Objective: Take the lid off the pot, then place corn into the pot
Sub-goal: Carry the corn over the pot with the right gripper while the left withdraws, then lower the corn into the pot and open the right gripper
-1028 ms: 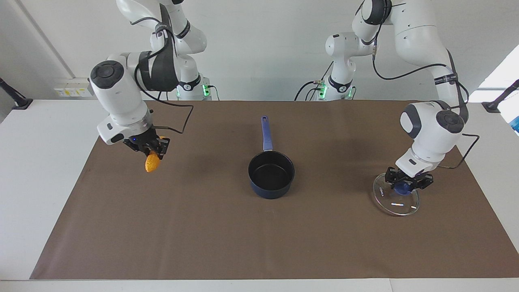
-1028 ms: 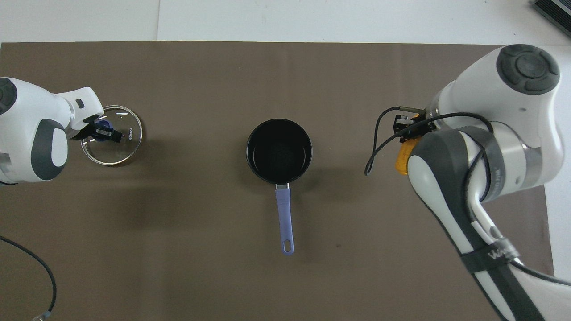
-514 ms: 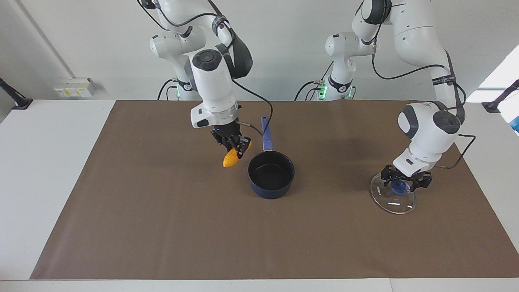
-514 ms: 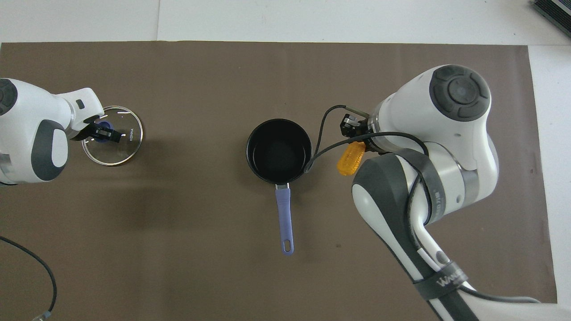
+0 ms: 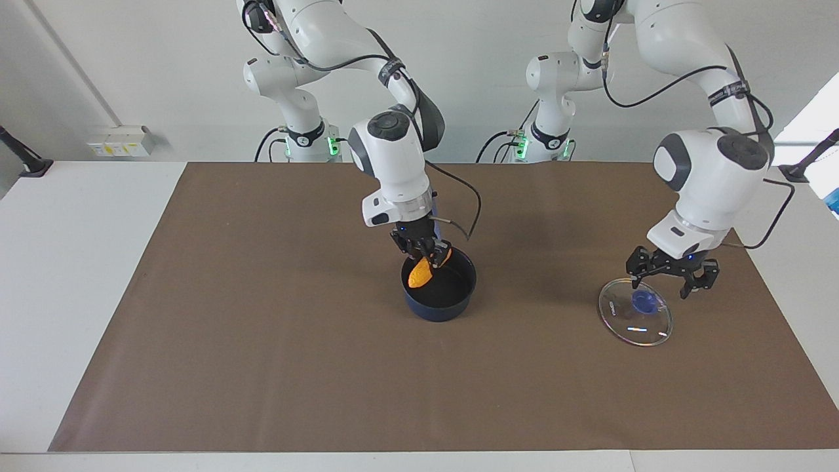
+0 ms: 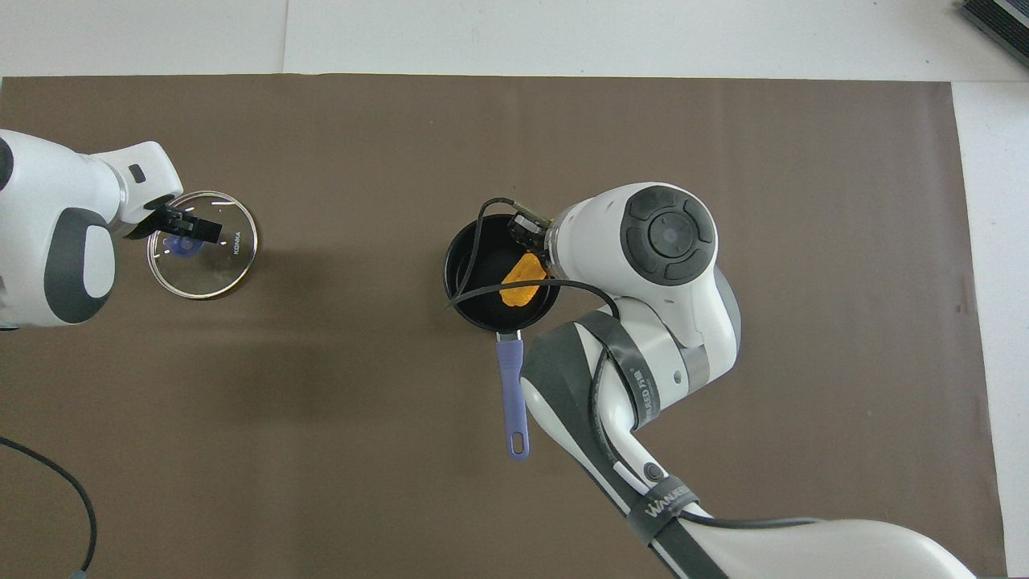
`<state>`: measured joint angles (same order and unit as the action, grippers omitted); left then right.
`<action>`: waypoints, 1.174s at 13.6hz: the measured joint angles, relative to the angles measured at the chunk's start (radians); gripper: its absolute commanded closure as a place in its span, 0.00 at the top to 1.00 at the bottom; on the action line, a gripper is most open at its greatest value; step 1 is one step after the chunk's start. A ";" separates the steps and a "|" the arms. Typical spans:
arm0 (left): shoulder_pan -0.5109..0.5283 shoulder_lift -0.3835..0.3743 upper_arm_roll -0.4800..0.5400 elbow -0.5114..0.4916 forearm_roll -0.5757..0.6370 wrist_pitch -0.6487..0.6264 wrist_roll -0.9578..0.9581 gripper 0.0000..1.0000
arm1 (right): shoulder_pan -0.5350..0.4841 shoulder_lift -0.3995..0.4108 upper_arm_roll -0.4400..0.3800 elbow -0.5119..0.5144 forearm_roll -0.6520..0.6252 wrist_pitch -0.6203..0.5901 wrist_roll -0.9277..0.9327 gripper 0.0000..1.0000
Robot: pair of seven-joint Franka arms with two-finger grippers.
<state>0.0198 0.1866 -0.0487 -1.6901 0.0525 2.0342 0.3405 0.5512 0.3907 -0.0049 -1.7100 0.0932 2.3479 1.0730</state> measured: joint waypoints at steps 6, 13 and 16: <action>-0.028 -0.067 -0.009 0.221 -0.001 -0.323 -0.037 1.00 | 0.006 0.039 -0.001 0.000 -0.004 0.010 -0.008 0.00; -0.029 -0.109 -0.032 0.228 -0.026 -0.425 -0.112 1.00 | 0.021 0.053 -0.002 -0.007 -0.006 0.032 -0.008 0.11; -0.029 -0.135 -0.041 0.230 -0.028 -0.460 -0.115 1.00 | 0.021 0.053 -0.002 -0.008 -0.006 0.032 -0.008 0.18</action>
<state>-0.0094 0.0512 -0.0898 -1.4606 0.0240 1.5744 0.2252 0.5726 0.4433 -0.0071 -1.7185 0.0876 2.3795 1.0646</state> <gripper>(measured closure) 0.000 0.617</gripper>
